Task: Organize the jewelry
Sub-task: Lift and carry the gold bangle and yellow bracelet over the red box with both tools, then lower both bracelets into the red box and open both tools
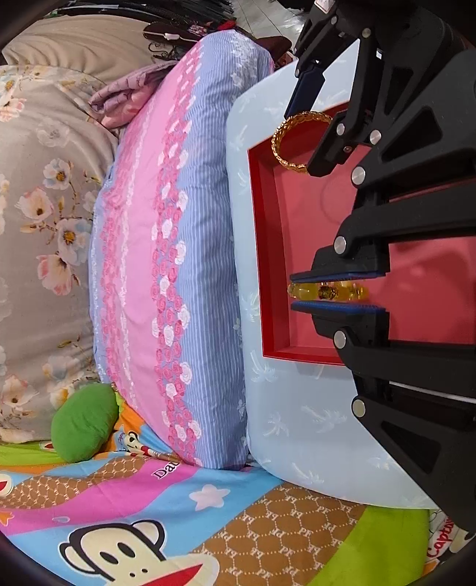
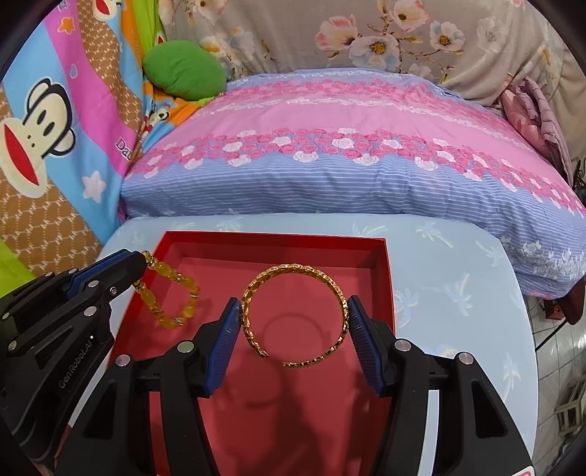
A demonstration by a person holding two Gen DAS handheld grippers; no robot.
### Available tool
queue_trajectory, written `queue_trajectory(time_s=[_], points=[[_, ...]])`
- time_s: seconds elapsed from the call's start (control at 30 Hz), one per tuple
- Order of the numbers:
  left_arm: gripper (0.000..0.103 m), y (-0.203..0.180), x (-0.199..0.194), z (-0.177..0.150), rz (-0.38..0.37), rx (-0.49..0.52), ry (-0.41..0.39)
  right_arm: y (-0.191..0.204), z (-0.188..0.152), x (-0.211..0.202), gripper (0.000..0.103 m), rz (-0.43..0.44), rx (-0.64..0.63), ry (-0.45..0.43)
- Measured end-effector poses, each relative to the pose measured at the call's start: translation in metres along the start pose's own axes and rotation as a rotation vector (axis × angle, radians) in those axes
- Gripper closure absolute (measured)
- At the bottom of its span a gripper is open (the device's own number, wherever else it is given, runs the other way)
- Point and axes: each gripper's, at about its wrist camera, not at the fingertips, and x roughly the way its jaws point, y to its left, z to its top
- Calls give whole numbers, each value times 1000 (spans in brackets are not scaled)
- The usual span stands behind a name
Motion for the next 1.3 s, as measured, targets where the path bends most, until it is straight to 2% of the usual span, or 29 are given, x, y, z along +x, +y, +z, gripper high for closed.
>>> queue_trajectory(time_s=[0.3, 0.57, 0.83, 0.97, 1.3], points=[[94, 3, 40, 1, 14, -2, 48, -4, 6, 36, 46, -38, -2, 36], [93, 5, 52, 5, 17, -18, 58, -5, 10, 47, 46, -56, -10, 44], [93, 4, 52, 5, 35, -15, 49, -4, 8, 48, 44, -70, -17, 41], [82, 2, 49, 5, 42, -19, 43, -3, 8, 44, 39, -82, -33, 26], [82, 1, 28, 6, 50, -24, 20, 3, 5, 22, 38, -94, -43, -3]])
